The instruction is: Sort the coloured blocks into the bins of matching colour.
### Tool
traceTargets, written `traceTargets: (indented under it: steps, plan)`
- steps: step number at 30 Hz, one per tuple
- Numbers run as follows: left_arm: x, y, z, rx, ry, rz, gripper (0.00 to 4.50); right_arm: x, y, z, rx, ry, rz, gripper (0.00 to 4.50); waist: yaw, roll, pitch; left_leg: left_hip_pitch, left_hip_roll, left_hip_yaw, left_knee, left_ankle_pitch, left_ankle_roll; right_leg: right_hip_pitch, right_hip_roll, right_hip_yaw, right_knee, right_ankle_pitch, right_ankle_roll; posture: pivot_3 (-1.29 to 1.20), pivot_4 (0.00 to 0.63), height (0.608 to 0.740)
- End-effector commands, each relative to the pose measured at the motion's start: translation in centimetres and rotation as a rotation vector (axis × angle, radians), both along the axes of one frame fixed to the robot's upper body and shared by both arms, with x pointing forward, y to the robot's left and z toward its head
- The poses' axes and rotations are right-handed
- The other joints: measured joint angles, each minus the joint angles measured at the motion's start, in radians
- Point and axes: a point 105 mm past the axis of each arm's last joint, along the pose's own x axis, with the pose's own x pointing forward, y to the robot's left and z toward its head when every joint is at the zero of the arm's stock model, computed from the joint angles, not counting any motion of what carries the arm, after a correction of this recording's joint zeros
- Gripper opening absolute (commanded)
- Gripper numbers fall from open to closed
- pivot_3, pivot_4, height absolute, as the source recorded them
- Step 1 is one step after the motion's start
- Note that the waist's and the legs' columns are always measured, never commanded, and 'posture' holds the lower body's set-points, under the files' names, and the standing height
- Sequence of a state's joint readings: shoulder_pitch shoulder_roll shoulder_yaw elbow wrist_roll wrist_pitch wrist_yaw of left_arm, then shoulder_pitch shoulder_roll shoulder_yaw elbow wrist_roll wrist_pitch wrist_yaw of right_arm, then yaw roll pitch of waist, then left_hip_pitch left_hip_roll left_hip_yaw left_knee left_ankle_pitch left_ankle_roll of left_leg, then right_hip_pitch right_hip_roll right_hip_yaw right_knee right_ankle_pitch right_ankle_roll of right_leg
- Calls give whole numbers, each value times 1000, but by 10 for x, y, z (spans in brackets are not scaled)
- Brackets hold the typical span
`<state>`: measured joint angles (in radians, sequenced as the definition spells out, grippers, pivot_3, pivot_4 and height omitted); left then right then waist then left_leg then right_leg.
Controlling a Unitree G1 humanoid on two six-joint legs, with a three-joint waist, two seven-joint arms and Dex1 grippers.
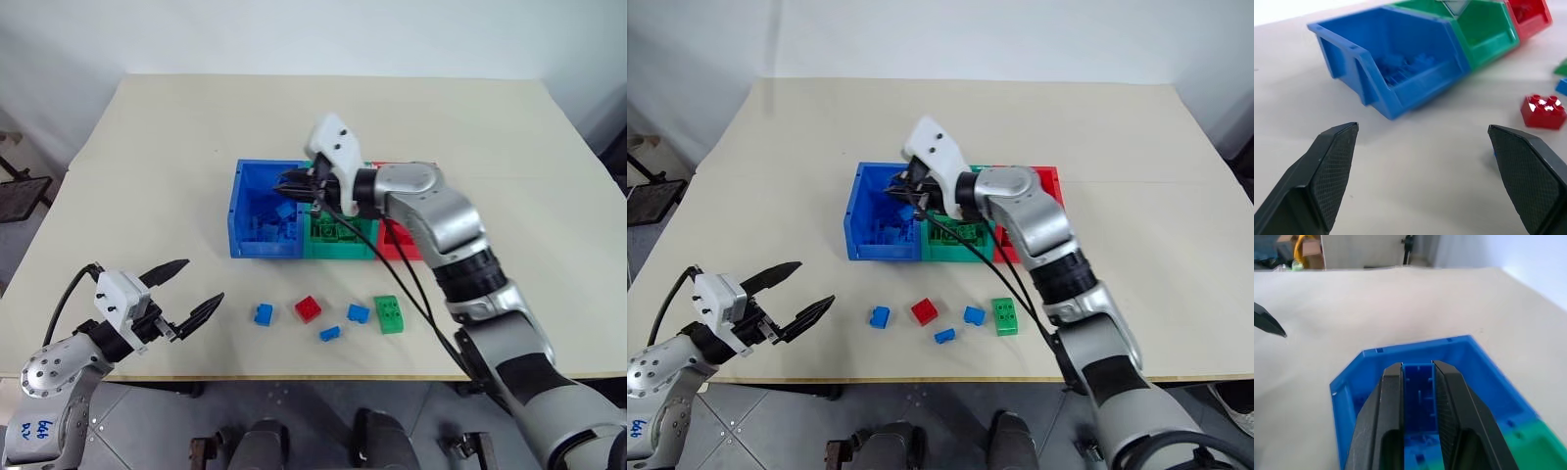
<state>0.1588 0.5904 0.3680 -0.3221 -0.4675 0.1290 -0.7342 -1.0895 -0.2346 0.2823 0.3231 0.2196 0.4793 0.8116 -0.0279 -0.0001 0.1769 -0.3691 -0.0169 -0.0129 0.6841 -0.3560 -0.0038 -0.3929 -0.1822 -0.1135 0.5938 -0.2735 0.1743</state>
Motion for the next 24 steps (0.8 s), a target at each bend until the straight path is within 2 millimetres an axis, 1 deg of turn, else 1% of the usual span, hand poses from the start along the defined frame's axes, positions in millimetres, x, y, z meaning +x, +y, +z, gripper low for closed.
traceTargets:
  steps: [1, 3, 4, 5, 7, 9, 10, 12, 13, 15, 17, 19, 21, 23, 24]
  plan:
    - [-3, -8, 10, 3, -40, -36, 4500, 7, 18, 5, 19, -27, 8, 464, -10, 0, 0, 0, 1, 0, 0, 0, 0, 0, 0, -1, 0, 0, 0, 0, 150, 740]
    - [-3, -12, 9, 10, -38, -51, 4500, 8, 23, 0, 18, -12, 18, 1213, -16, 0, 0, 1, 3, 1, -1, 0, -1, -1, 2, -3, 0, 0, 0, 0, 150, 740]
    - [-4, -14, 9, 12, -39, -57, 4500, 8, 24, 0, 21, -8, 26, 1454, -18, 0, 0, 1, 3, 1, -1, 0, -2, -1, 2, -3, 0, 0, 0, 0, 150, 740]
    - [-4, -15, 10, 14, -40, -62, 4500, 7, 25, 0, 21, -8, 35, 1846, -19, 0, 0, 1, 4, 1, -1, 0, -2, -1, 2, -3, 0, 0, 0, 0, 150, 740]
    - [-4, -17, 12, 13, -43, -69, 4500, 6, 23, 1, 29, -15, 46, 2453, -22, 0, 0, 0, 4, 1, -1, 0, -2, -1, 2, -3, 0, 0, 0, 0, 150, 740]
    - [-4, -18, 13, 11, -50, -77, 4500, 1, 18, 11, 72, -75, 75, 3187, -25, 0, 0, 1, 4, 1, -1, 0, -2, -1, 2, -3, 0, 0, 0, 0, 150, 740]
    - [-3, -19, 14, 12, -52, -81, 4500, 1, 12, 15, 85, -90, 73, 3554, -26, 0, 0, 1, 4, 1, -1, 0, -2, -1, 2, -3, 0, 0, 0, 0, 150, 740]
    - [-1, -22, 15, 15, -50, -104, 4500, -7, -5, 18, 100, -107, 103, 4268, -23, 0, 0, 1, 4, 1, -1, 0, -2, -1, 2, -3, 0, 0, 0, 0, 150, 740]
    - [1, -23, 15, 14, -48, -114, 4500, -11, -12, 17, 102, -113, 124, 4465, -19, 0, 0, 0, 3, 1, -1, 0, -2, 0, 2, -3, 0, 0, 0, 0, 150, 740]
    - [4, -27, 16, 15, -47, -138, 4500, -19, -29, 11, 98, -101, 140, 4465, -14, 0, 0, 1, 3, 0, 0, 0, -2, 0, 2, -3, 0, 0, 0, 0, 150, 740]
    - [9, -32, 16, 22, -47, -166, 4500, -19, -53, 0, 85, -71, 81, 4465, -7, 0, 0, 1, 3, 1, 0, 0, -2, 0, 2, -3, -1, 0, 0, 0, 150, 740]
    - [11, -37, 14, 36, -43, -198, 4500, -23, -71, -4, 67, -80, 46, 4465, -3, 0, 0, 1, 3, 3, 0, 0, -2, 0, 2, -3, -2, 0, 0, 0, 150, 740]
    - [11, -47, 14, 52, -38, -259, 4500, -36, -97, -12, 38, -84, 37, 4465, 1, 1, 0, 1, 3, 5, 0, 0, -2, 0, 2, -2, -2, 0, 0, 0, 150, 740]
    - [10, -60, 12, 75, -24, -337, 4500, -51, -126, -23, 34, -54, 3, 4465, 6, 1, 0, 1, 4, 5, 0, 0, -2, 0, 2, -3, -2, 0, 0, 0, 150, 740]
    - [9, -65, 10, 92, -15, -375, 4500, -59, -137, -29, 25, -47, -10, 4465, 11, 1, 0, 0, 3, 5, 0, 0, -1, 0, 1, -3, -3, 0, 0, 0, 150, 740]
